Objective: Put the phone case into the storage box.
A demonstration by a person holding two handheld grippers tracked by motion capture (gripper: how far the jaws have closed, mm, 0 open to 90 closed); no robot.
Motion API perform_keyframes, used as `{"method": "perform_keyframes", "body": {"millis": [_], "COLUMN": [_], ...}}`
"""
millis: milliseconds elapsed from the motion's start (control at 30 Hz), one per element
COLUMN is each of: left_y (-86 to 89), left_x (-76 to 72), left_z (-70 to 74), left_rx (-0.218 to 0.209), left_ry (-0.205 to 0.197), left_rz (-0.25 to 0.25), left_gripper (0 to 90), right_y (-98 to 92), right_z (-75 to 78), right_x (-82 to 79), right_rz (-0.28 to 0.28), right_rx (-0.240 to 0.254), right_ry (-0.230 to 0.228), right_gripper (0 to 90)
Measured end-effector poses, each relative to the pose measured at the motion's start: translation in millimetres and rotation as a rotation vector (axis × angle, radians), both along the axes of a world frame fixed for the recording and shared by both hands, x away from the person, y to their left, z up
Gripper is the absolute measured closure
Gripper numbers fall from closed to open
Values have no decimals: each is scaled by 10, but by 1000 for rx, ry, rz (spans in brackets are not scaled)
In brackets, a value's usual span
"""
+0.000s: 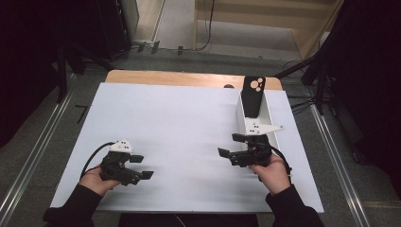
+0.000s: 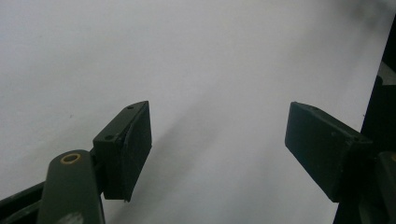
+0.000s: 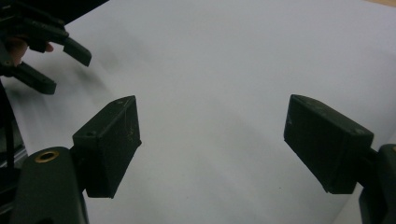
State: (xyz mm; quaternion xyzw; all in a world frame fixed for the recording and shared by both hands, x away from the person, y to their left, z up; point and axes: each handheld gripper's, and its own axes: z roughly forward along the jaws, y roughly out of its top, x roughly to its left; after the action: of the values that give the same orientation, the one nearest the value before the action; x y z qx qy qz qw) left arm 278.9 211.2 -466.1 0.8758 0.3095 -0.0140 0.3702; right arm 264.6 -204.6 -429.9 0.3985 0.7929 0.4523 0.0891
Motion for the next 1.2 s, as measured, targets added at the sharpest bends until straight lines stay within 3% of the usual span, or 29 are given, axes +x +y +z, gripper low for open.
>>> {"method": "perform_keyframes", "body": {"millis": [500, 767, 1033, 1133, 1200], "left_y": [-1, 12, 9, 10, 9], "left_x": [-3, 0, -1, -1, -1], "left_z": [-3, 4, 3, 4, 3], "left_rx": [1, 0, 4, 3, 3], "left_ry": [-1, -2, -2, -2, -1], "left_rz": [1, 4, 1, 0, 2], "left_gripper": [230, 230, 230, 230, 230], "right_y": [-30, -66, -142, -162, -160], "right_z": [-159, -267, -314, -345, -372], "right_x": [-211, -320, -429, -464, -486], "right_rz": [41, 69, 80, 97, 100], "right_rx": [-28, -46, -64, -53, -77], "right_ry": [-4, 70, 47, 85, 96], "right_gripper": [208, 208, 210, 209, 209]}}
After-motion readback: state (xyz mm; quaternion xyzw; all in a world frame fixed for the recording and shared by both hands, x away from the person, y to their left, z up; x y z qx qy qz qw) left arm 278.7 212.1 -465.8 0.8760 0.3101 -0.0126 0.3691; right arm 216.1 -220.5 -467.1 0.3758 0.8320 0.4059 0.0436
